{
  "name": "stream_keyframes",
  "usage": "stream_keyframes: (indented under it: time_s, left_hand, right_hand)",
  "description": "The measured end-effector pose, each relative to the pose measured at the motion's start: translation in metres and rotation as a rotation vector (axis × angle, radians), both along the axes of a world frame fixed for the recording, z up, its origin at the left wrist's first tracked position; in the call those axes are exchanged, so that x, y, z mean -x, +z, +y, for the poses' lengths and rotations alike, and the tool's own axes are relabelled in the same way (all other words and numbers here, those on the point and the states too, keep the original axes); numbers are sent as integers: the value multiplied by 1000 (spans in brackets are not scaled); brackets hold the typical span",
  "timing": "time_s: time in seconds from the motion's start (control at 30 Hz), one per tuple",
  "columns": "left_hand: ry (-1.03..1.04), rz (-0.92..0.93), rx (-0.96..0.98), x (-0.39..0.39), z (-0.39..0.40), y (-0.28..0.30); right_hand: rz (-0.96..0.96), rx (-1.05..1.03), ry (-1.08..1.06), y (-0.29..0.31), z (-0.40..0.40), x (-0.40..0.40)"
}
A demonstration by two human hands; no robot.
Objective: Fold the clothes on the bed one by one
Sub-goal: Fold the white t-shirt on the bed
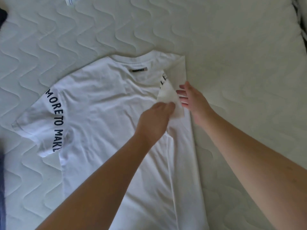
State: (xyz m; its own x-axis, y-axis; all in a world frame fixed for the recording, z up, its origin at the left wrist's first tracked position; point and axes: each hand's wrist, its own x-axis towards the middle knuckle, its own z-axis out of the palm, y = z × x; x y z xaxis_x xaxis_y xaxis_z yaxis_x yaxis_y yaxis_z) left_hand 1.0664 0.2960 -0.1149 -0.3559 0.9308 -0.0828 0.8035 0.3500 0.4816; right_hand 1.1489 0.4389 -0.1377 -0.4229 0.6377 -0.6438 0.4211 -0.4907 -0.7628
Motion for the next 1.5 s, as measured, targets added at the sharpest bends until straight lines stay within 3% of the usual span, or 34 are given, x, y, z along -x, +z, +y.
stream_keyframes:
  time_s: [0.1, 0.27, 0.4, 0.5, 0.6, 0.77, 0.87, 0.97, 1.03, 1.13, 1.2, 1.4, 1.5]
  left_hand:
    - [-230, 78, 83, -19, 2, -6]
    - [-341, 123, 47, -22, -10, -21]
    - [-132, 118, 123, -20, -27, -30]
    - [105, -37, 207, -13, -39, -37]
    - [260, -180, 174, -10, -47, -42]
    - [192, -99, 18, -14, -56, -45]
    - [73, 26, 15, -14, -62, -48]
    - [137, 32, 62, -10, -64, -49]
    - [236, -96, 111, -8, -65, -48]
    - [455, -492, 166, -4, -62, -48]
    - [502, -549, 222, 3, -58, -49]
    - [436, -377, 164, 15, -54, -40]
    - [358, -377, 288, 13, -58, -39]
  right_hand:
    - [-49, -14, 68, -3, 18, 4]
    - [-227, -161, 126, -18, 28, 13]
    - [-223, -257, 102, -25, 36, 32]
    - [-253, -345, 127, -29, 44, 44]
    - [-264, -402, 208, -28, 51, 55]
    - [-289, -427, 207, -34, 63, 62]
    - [-305, -461, 275, -35, 61, 59]
    - [-330, -457, 318, -28, 48, 44]
    - [-401, -448, 454, -22, 31, 23]
    - [-474, -325, 671, -16, -1, -12]
    - [-540, -312, 744, -19, -17, -27]
    - [-548, -404, 559, -24, -42, -39]
    - [-507, -401, 496, -22, -49, -41]
